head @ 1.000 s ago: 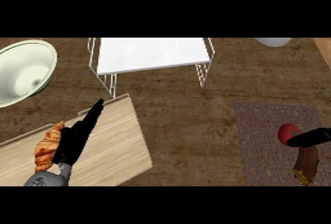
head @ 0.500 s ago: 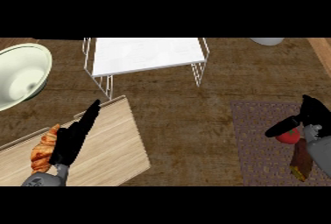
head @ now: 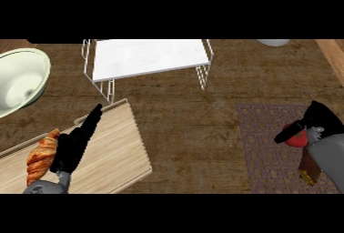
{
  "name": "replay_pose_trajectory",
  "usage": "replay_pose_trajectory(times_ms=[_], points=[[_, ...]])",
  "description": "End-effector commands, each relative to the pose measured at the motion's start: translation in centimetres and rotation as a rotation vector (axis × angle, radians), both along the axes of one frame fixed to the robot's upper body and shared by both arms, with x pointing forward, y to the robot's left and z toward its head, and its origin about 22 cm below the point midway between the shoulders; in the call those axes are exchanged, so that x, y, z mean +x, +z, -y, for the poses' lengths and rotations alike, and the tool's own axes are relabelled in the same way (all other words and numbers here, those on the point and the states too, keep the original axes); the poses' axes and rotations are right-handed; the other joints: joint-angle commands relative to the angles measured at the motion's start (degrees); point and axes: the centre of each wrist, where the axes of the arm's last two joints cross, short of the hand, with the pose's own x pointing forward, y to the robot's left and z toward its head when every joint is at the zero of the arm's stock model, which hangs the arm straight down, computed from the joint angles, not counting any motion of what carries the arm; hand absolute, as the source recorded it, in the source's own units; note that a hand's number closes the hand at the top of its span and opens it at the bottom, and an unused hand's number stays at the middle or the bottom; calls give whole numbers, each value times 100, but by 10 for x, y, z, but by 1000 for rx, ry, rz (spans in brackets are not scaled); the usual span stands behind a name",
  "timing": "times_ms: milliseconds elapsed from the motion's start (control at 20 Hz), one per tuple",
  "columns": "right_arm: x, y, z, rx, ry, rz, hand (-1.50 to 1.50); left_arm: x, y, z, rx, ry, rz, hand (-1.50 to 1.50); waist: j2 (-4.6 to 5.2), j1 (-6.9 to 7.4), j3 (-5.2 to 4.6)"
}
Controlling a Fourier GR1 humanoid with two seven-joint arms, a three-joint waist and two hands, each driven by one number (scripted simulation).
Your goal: Pick the tomato from the placemat and place it in the tiered shelf
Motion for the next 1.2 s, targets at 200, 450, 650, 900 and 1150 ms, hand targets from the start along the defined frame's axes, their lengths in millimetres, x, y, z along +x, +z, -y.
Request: replay_pose_trajectory(times_ms=[200,450,650,900,1150], points=[[9,-3,-6,-40,-141,-145,-150,-10,-14,-4,6,13,-55,0,27,-31,-27],[0,-25,-1,-29,-147,-133,-150,-11,-9,7,6,14,-43,0,20,-34,-23],[6,-28,-10,-29,-125,-151,-150,-2,-9,-15,-11,14,-49,0,27,-43,-25],[2,-43,6,-21,-143,-161,-150,-13,-11,-5,4,17,-32,0,22,-31,-22],[15,-50,4,-14,-28,-152,150,6,-25,10,7,3,-33,0,37,-36,-22]])
